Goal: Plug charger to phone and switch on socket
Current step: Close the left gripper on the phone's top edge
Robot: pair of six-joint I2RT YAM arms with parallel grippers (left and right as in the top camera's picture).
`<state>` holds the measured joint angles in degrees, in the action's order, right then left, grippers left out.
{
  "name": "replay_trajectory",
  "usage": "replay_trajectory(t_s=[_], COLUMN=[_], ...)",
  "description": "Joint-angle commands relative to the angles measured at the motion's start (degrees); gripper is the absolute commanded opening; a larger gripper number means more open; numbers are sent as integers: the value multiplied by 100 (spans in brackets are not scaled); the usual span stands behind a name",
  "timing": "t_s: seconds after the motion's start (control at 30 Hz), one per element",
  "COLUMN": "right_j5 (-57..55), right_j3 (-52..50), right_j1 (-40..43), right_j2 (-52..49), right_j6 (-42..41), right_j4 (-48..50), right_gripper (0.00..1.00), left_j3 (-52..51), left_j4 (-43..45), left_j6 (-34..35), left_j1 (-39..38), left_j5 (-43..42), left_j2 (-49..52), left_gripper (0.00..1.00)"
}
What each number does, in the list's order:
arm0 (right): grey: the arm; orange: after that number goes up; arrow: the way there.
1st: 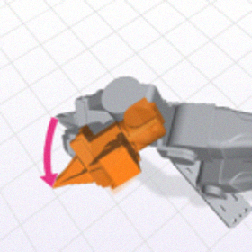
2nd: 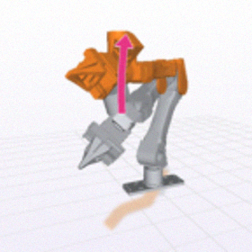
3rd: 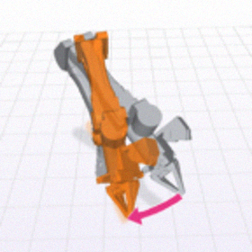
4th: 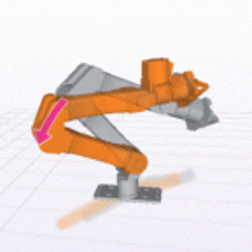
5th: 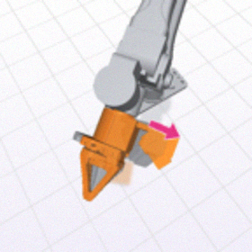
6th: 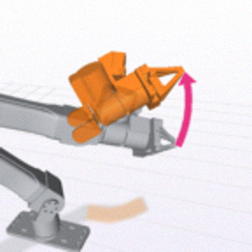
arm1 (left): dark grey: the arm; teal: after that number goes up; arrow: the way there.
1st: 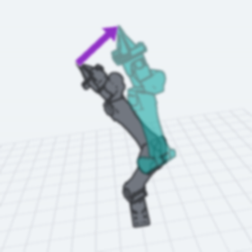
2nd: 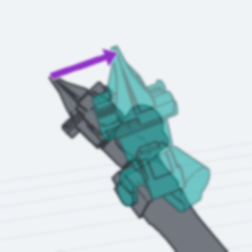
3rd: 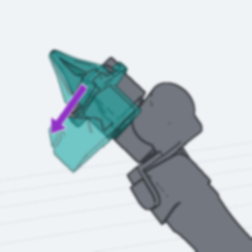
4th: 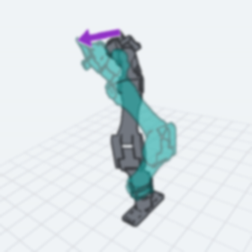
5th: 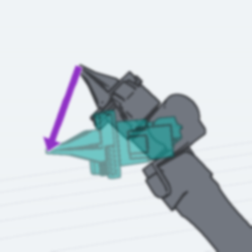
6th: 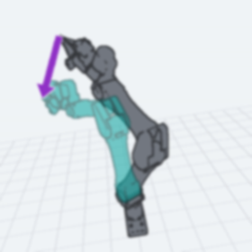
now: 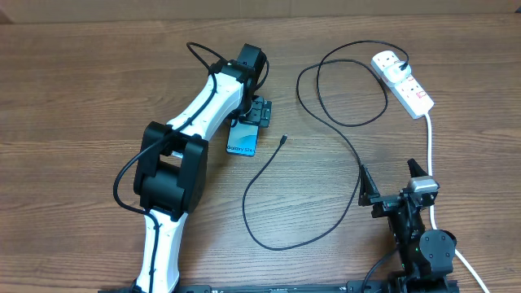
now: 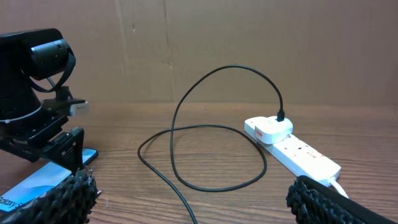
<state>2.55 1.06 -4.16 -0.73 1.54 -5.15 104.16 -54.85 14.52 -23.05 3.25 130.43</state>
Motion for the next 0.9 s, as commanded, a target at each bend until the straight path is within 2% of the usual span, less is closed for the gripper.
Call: replay_trajectory(t_s=[0.0, 0.17, 0.6, 0.87], right_j5=[-55, -57, -57, -55], right_j3=[-57, -57, -57, -57], right_j1=[-33, -33, -33, -33], right_j2=[55, 55, 55, 55], right_j6=[42, 42, 42, 42], right_j4=[33, 33, 33, 33], right_gripper=[100, 100, 100, 100], left_j3=[-26, -26, -26, -26], left_j4=[-39, -59, -116, -225], left_j6=[-127, -125, -136, -387], left_j1=[-13, -17, -22, -20], left_j5=[-55, -291, -127, -138], left_j2=[160, 256, 260, 271], left_gripper=[100, 100, 100, 100])
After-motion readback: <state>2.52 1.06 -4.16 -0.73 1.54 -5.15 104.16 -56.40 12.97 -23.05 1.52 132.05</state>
